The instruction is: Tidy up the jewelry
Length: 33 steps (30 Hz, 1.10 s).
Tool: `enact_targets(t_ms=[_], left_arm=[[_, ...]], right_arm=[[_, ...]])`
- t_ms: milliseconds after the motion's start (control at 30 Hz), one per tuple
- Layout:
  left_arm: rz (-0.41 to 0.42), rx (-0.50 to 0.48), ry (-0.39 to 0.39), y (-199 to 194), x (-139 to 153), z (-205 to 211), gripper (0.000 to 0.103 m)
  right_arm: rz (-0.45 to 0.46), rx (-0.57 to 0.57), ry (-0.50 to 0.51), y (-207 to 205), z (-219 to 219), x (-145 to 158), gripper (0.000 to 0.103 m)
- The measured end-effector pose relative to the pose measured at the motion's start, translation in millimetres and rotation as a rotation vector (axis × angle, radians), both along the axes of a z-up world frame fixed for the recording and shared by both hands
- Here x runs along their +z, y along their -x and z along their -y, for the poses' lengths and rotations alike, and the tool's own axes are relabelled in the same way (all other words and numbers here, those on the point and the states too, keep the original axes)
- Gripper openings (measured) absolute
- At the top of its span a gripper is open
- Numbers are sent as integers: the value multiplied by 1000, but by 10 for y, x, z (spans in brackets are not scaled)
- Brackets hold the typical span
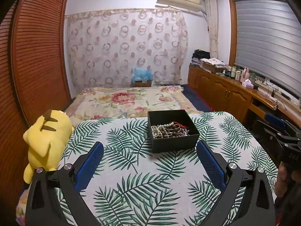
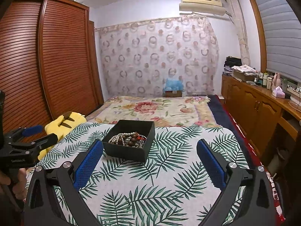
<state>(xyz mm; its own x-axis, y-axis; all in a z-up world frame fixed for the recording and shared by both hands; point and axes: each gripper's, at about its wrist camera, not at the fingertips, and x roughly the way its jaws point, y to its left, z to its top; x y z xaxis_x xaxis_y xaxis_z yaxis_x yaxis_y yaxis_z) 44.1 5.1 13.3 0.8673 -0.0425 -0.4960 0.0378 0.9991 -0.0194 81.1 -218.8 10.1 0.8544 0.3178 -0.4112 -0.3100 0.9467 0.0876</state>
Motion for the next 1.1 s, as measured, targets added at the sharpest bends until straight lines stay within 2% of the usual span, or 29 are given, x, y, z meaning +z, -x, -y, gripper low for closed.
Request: enact_targets(t_ms=[1100], left_arm=[[4,1,-3,30,-2,53,95]], right_arm=[[0,6,0,26,-11,-24,100]])
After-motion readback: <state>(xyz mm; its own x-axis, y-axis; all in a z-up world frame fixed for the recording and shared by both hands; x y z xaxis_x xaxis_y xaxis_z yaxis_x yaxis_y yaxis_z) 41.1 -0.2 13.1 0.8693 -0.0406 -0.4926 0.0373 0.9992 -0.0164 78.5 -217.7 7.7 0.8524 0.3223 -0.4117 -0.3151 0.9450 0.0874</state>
